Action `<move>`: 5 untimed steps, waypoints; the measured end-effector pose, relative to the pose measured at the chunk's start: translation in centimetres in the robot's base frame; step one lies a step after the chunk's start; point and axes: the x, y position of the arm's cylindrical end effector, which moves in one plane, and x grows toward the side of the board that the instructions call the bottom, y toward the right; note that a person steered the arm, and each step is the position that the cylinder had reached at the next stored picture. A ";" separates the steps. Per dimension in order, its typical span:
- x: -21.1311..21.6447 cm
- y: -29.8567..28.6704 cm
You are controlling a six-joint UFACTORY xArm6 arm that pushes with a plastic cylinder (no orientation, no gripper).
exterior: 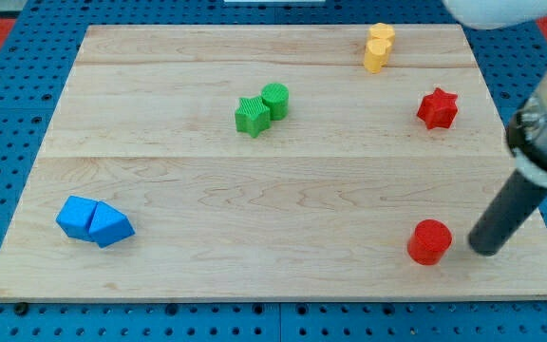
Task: Move the red circle towards bottom center
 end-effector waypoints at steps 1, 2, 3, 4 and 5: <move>0.3 -3.1; 0.2 -4.7; 0.2 -4.8; 0.2 -4.8; -0.3 -4.5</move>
